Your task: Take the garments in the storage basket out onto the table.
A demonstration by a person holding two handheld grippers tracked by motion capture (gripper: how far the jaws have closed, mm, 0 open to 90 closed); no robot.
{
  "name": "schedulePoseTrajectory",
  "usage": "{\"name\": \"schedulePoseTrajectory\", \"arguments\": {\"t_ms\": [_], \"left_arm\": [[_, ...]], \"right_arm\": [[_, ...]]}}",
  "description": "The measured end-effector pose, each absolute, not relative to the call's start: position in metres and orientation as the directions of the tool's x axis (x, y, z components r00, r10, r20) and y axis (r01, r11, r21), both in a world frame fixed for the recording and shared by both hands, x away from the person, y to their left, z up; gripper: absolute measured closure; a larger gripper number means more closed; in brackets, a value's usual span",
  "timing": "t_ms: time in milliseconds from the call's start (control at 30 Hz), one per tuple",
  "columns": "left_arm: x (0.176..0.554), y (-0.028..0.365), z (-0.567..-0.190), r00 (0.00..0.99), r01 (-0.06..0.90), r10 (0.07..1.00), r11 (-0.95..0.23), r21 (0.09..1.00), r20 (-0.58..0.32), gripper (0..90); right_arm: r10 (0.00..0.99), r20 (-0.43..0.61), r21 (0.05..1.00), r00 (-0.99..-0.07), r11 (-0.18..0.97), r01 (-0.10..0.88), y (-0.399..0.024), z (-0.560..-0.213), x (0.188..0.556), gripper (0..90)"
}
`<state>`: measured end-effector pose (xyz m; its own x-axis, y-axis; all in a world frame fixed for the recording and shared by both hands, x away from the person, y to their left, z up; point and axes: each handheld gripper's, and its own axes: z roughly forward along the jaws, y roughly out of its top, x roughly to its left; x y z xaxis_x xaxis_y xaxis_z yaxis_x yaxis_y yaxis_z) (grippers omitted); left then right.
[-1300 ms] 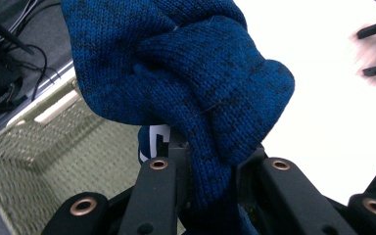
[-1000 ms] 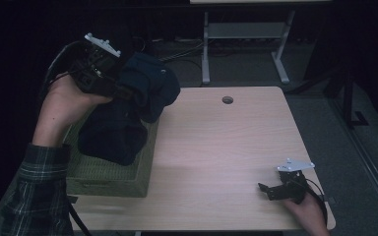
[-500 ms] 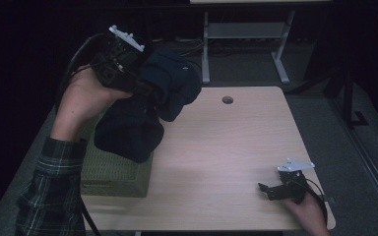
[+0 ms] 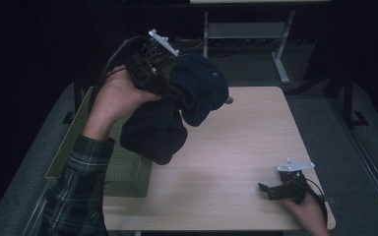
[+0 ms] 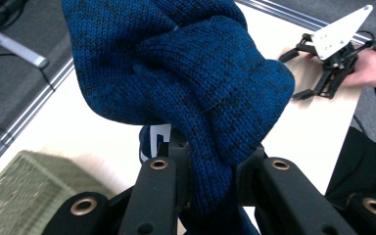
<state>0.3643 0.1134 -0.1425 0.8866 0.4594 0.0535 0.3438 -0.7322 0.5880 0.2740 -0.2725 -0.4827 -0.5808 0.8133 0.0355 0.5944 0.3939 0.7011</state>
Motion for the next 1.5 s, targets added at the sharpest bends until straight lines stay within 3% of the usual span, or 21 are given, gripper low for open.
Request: {"name": "schedulePoseTrajectory", "arguments": {"t_ms": [1500], "left_arm": [[0.372, -0.002, -0.269, 0.937, 0.344, 0.305, -0.736, 0.583, -0.167, 75.4]], "right_arm": [[0.812, 0.033, 0.704, -0.583, 0.395, 0.59, -0.273, -0.483, 0.274, 2.2]]}}
